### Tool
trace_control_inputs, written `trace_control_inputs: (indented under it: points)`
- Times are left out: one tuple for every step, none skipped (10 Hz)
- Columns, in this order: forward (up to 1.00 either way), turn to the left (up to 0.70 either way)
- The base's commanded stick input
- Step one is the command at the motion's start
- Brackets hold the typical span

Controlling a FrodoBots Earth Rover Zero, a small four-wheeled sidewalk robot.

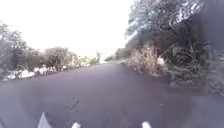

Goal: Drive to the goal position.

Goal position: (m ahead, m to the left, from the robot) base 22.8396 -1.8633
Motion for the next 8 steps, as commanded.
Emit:
trace_control_inputs:
  points:
    - [0.85,-0.32]
    - [0.85,-0.21]
    - [0.85,-0.09]
    - [0.85,-0.18]
    - [0.85,-0.24]
    - [0.85,-0.3]
    - [0.85,-0.34]
    - [0.85,-0.34]
